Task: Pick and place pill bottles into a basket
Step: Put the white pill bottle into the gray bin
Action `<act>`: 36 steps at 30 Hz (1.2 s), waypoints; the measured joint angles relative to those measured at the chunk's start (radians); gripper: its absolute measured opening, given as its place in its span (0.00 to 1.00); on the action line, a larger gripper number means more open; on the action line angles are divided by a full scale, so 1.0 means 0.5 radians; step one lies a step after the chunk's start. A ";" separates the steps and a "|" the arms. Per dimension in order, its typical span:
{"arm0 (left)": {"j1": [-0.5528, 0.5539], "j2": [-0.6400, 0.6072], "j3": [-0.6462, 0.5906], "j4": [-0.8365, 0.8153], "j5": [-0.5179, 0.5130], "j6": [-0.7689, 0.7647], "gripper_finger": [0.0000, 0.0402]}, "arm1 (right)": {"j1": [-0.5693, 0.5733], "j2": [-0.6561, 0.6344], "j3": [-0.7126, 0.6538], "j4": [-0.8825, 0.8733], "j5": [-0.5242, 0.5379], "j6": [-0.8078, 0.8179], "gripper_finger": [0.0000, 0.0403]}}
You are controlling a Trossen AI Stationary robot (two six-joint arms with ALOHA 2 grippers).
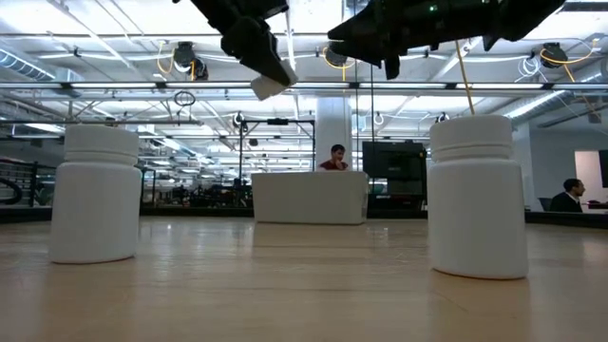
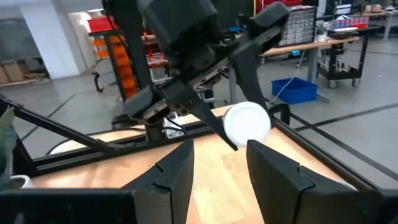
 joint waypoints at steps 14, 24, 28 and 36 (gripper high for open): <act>-0.068 -0.002 0.000 0.075 0.054 -0.007 0.41 | -0.020 0.337 0.191 0.091 -0.155 0.064 0.49; -0.135 0.081 -0.003 0.147 -0.080 0.105 0.41 | -0.023 0.355 0.345 0.007 -0.152 0.065 0.63; -0.164 0.130 -0.003 0.158 -0.142 0.162 0.41 | -0.029 0.354 0.353 -0.066 -0.148 0.059 0.61; -0.181 0.140 -0.003 0.176 -0.227 0.204 0.41 | -0.068 0.354 0.353 -0.156 -0.138 0.080 0.60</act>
